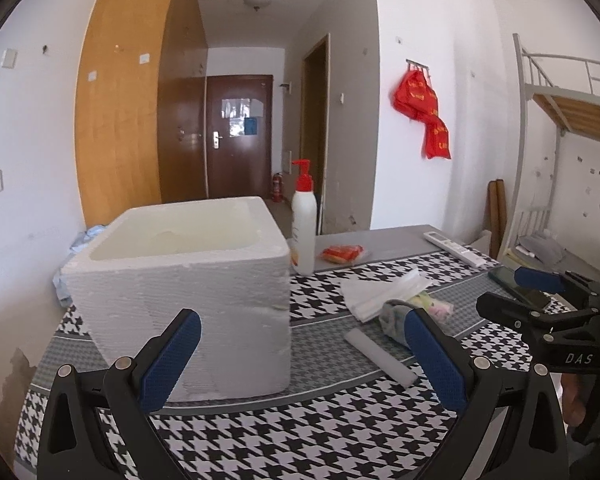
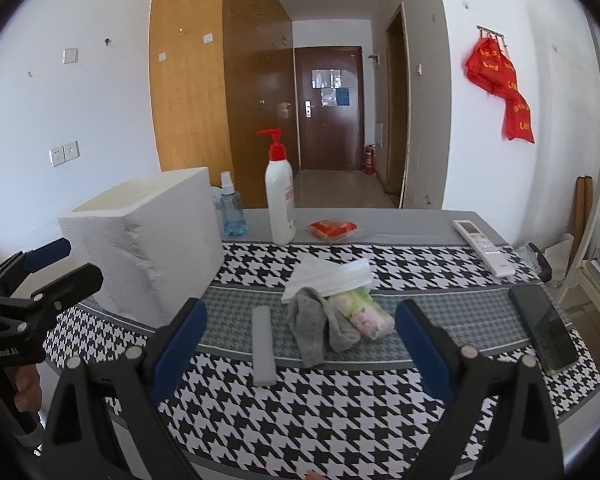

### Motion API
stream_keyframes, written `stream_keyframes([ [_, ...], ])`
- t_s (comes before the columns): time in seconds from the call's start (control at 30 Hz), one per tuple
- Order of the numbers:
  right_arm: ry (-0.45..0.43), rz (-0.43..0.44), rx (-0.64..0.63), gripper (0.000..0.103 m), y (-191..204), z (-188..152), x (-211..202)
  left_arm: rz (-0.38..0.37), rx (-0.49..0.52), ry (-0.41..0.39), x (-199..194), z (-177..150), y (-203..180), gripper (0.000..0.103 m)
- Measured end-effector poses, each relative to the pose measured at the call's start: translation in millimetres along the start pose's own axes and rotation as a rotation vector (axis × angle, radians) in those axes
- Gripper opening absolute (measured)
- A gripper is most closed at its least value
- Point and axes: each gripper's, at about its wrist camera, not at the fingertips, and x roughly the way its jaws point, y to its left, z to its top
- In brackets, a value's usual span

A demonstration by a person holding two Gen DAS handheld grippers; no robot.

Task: Organize soft objects
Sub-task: 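Move both grippers from the foam box toward the grey sock and white foam strip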

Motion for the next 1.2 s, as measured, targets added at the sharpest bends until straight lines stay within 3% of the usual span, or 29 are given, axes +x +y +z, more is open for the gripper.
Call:
stream_keyframes([
  [0.4, 0.030, -0.032, 0.010, 0.097, -16, -7, 6, -0.055, 0.017, 0.052, 18, -3, -19, 0.102],
  [1.2, 0.105, -0.001, 0.029, 0.097, -48, -23, 32, -0.062, 0.030, 0.182, 57, -24, -46, 0.102],
])
